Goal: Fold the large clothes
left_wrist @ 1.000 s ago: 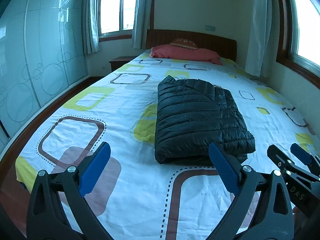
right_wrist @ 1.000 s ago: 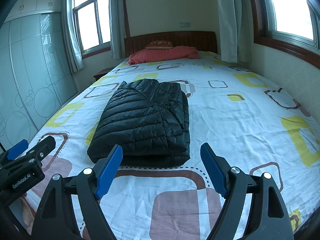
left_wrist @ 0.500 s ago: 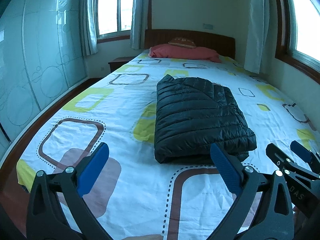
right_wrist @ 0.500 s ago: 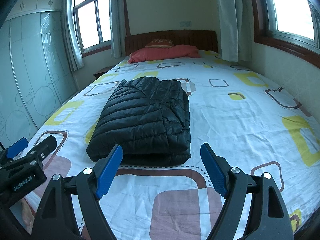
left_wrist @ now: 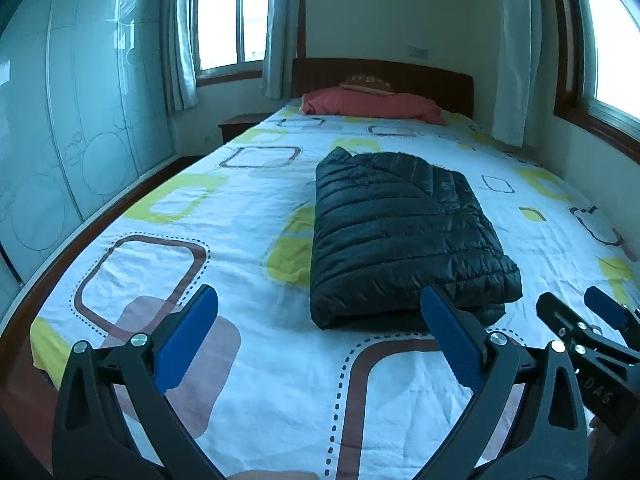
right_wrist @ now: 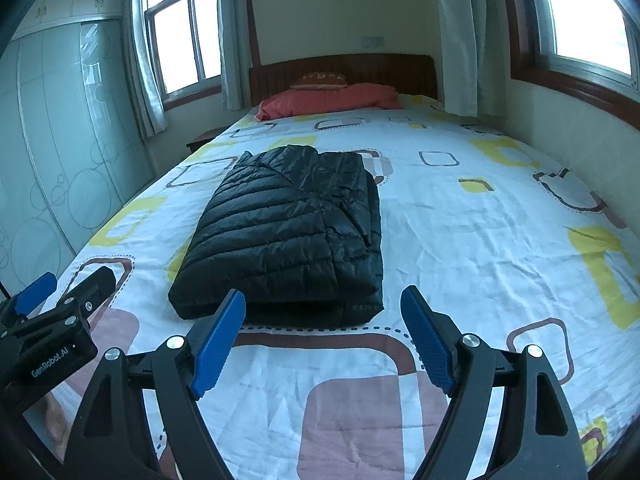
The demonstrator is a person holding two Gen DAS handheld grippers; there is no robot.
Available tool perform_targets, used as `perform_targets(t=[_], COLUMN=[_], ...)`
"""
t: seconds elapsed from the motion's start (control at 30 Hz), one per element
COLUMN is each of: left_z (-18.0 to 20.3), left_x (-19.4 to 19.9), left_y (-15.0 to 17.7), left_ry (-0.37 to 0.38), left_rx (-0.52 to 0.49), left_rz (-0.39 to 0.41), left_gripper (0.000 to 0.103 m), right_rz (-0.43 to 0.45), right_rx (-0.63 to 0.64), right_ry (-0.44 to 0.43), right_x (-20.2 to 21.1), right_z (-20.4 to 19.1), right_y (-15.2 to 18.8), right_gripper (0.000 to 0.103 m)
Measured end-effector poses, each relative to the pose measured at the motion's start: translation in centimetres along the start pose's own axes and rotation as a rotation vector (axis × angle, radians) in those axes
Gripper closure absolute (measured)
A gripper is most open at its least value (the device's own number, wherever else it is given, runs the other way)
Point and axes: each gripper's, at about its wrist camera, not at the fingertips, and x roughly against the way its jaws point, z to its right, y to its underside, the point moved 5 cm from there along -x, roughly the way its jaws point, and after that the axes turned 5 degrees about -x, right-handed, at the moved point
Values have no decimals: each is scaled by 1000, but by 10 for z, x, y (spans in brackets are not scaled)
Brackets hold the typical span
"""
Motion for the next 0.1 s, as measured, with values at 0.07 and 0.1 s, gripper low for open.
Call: perform_targets(t=[0.07,0.1], left_z=[0,0], left_x=[-5,-9], left_y=[1,3], left_ry=[3,3], left_rx=[-5,-7], left_rz=[-17,-25], left_gripper=[2,2], right_rz=[-4,-8], right_rx=[-7,-11], right_ry=[4,7], right_x=[-5,-8], right_z=[5,7], right_y=[-1,-1], right_gripper=[24,24])
